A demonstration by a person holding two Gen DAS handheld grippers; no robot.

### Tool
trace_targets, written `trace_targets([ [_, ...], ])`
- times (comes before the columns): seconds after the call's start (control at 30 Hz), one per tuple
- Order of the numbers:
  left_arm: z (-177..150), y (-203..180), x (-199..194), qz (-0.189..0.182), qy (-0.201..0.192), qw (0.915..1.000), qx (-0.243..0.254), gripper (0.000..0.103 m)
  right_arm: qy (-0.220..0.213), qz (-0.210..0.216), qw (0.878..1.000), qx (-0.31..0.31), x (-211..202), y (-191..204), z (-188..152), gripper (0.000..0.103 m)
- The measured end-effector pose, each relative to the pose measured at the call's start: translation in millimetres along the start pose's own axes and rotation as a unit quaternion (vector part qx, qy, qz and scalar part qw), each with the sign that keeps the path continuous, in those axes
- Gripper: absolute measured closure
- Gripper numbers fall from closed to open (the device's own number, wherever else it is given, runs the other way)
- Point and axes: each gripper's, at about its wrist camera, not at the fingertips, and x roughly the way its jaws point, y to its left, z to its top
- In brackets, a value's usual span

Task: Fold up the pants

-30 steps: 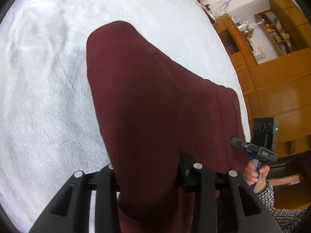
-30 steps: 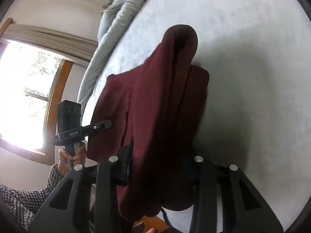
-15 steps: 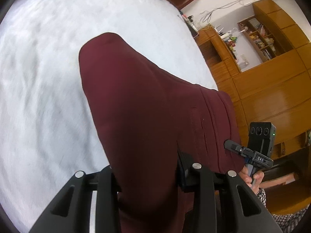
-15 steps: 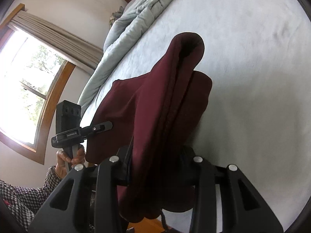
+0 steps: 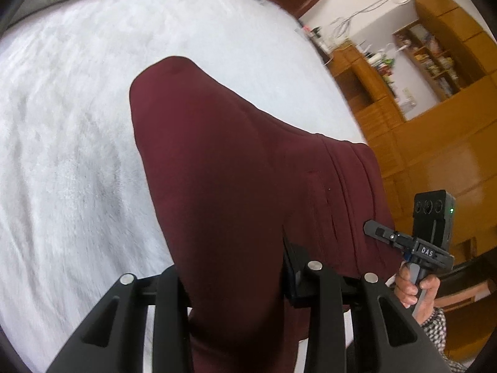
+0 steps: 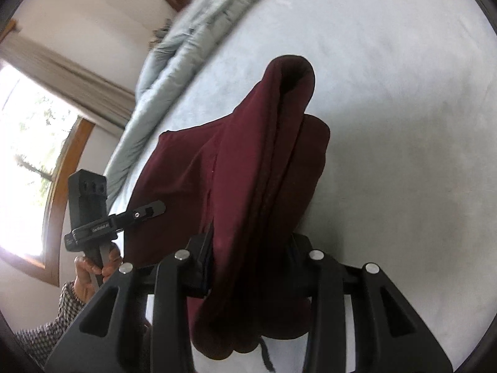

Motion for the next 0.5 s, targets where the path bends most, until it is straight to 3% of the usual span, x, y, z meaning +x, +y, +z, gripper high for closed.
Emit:
trace_targets([
  [0.13,0.4,25.3,40.3,0.037,0.028,0.9988,-0.012,0.060,0.016,-0.025,0.999,0.034,34.2,-36.4,-1.8,0.063],
  [0.23,0.4,28.6,42.0,0.029,0.028,0.9990,-0.017,0.049,0.010,-0.010,0.999,0.050,33.2,-47.8,-5.1,0.051],
  [0.3,-2.6,29.4,34.7,0.048,0.030,0.9983,-0.011,0.040,0.000,-0.029,0.999,0.037,22.1,-44.1,-8.8,0.044],
  [0.5,-25.9,10.8,-11.1,0.162,-0.024,0.9864,0.006,0.028,-0.042,-0.045,0.998,0.018,-30.7,-23.7,-38.6,0.043],
])
